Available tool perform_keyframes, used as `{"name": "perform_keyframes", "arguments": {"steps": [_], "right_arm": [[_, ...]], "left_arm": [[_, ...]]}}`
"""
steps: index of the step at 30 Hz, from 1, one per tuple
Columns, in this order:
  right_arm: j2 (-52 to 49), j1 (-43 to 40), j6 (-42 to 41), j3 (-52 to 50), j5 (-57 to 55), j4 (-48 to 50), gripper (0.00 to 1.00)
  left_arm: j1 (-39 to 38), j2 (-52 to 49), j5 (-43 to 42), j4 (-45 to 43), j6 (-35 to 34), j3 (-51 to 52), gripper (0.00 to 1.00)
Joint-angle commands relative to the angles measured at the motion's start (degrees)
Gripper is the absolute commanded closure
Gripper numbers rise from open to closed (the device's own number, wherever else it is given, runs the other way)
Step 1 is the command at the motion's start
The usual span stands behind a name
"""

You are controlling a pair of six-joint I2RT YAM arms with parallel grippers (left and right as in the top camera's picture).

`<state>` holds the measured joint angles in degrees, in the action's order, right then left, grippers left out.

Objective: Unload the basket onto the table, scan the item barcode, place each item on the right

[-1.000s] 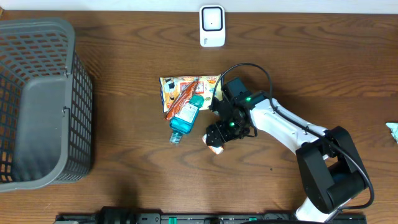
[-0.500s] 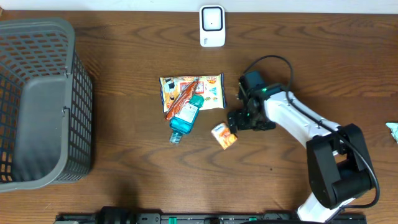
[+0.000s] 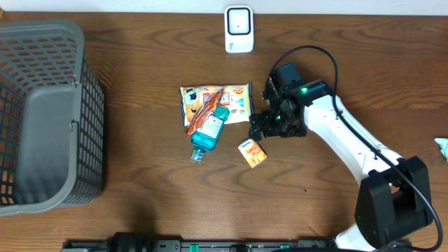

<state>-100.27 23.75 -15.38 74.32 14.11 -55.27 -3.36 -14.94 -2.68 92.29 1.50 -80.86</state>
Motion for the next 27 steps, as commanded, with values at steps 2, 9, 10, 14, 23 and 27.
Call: {"name": "perform_keyframes", "arguments": {"steps": [2,9,10,14,23,27], "right_arm": [[-0.1,0.8,-10.4,-1.6,5.4,-0.6,0.06],[-0.2,1.2,-34.7,-8.7,5.6,1.3,0.39],[-0.2,1.2,-37.4,-9.5,5.6,1.9,0.34],[-0.2,1.5,-42.6,-13.8,5.5,8.5,0.34],[-0.2,1.6,-45.9,-18.1,5.9,18.8,0.36],[-0.2,1.7,-45.9,-18.4,5.7,20.2,0.33]], "left_arm": [[0.3,-0.2,-0.3,4.3,-0.1,0.1,0.01],[0.3,-0.2,-0.3,4.3,-0.1,0.1,0.01],[0.3,-0.2,-0.3,4.3,-0.1,0.1,0.01],[0.3,-0.2,-0.3,4.3,-0.1,0.1,0.01],[0.3,-0.2,-0.3,4.3,-0.1,0.1,0.01],[0.3,-0.2,-0.3,4.3,-0.1,0.1,0.01]]}}
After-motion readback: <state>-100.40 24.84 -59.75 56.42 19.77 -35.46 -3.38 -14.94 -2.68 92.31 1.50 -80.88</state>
